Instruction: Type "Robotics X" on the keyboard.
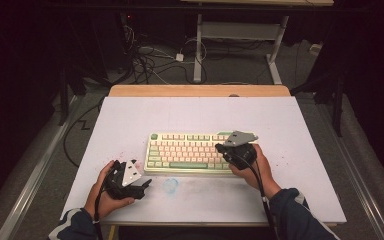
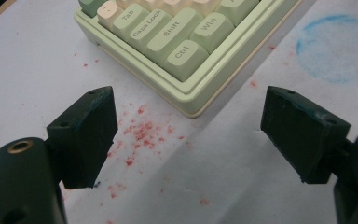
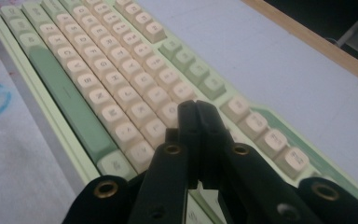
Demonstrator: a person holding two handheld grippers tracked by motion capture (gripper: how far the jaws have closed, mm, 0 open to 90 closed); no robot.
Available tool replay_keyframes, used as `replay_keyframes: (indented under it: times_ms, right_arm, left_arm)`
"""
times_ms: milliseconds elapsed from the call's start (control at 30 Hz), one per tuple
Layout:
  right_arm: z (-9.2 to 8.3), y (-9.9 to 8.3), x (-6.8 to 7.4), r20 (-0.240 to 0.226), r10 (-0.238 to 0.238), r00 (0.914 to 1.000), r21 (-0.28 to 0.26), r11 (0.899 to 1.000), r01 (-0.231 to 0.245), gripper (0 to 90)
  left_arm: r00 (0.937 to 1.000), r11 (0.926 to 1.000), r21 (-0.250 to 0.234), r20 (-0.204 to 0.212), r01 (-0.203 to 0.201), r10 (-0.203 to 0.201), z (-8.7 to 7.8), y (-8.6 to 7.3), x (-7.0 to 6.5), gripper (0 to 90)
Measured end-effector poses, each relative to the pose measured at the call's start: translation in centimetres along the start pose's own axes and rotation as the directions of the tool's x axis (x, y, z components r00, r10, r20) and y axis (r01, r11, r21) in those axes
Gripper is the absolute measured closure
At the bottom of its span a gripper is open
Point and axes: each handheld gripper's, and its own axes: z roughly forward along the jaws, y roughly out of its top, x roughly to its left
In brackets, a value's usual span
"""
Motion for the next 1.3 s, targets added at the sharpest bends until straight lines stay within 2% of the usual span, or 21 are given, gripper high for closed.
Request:
replay_keyframes:
  times_ms: [133, 367, 633, 733, 767, 833, 1033, 1067, 1233, 1300]
  right_arm:
    - [1.6, 0.8, 0.2, -0.016, 0.001, 0.9999, 0.016, 1.0, -0.001, 90.0]
    - [3.7, 0.9, 0.5, -0.026, -0.007, 0.9996, 0.066, 0.998, 0.008, 90.0]
    - [4.3, 0.9, 0.5, -0.017, -0.003, 0.9999, 0.078, 0.997, 0.005, 90.0]
    - [4.8, 0.9, 0.8, -0.018, -0.037, 0.9992, 0.12, 0.992, 0.039, 90.0]
    - [4.9, 0.9, 0.9, -0.028, -0.032, 0.9991, 0.118, 0.992, 0.035, 90.0]
    - [4.8, 1.0, 0.9, -0.021, -0.035, 0.9992, 0.124, 0.992, 0.037, 90.0]
    - [3.5, 1.1, 0.5, -0.015, 0.011, 0.9998, 0.053, 0.999, -0.01, 90.0]
    - [3.3, 1.1, 0.4, -0.025, 0.015, 0.9996, 0.038, 0.999, -0.014, 89.5]
    - [1.8, 1.1, 0.1, -0.017, 0.018, 0.9997, -0.012, 1.0, -0.019, 85.5]
    - [1.2, 1.2, 0.0, -0.025, 0.011, 0.9996, -0.039, 0.999, -0.012, 80.9]
  left_arm:
    - [1.0, 1.0, 0.0, 0.004, 0.0, 0.0, 0.0, 0.0, 0.0, 17.3]
    - [0.9999, 0.9999, 0.012, 0.009, -0.007, 0.006, 0.0, -0.2, -0.1, 17.3]
    - [0.9999, 0.9998, 0.019, 0.013, -0.01, 0.01, 0.1, -0.3, -0.2, 17.3]
    - [0.9998, 0.9996, 0.026, 0.013, -0.013, 0.012, 0.2, -0.4, -0.2, 17.3]
    - [0.9998, 0.9996, 0.026, 0.015, -0.011, 0.011, 0.2, -0.4, -0.2, 17.3]
    - [0.9998, 0.9996, 0.026, 0.013, -0.013, 0.012, 0.2, -0.4, -0.2, 17.3]
    - [0.9999, 0.9996, 0.025, 0.013, -0.01, 0.01, 0.2, -0.4, -0.2, 17.3]
    - [0.9998, 0.9996, 0.025, 0.014, -0.011, 0.011, 0.2, -0.4, -0.3, 17.3]
    - [0.9999, 0.9996, 0.026, 0.012, -0.012, 0.012, 0.2, -0.4, -0.2, 17.3]
    - [0.9999, 0.9995, 0.028, 0.01, -0.013, 0.013, 0.2, -0.4, -0.2, 17.3]
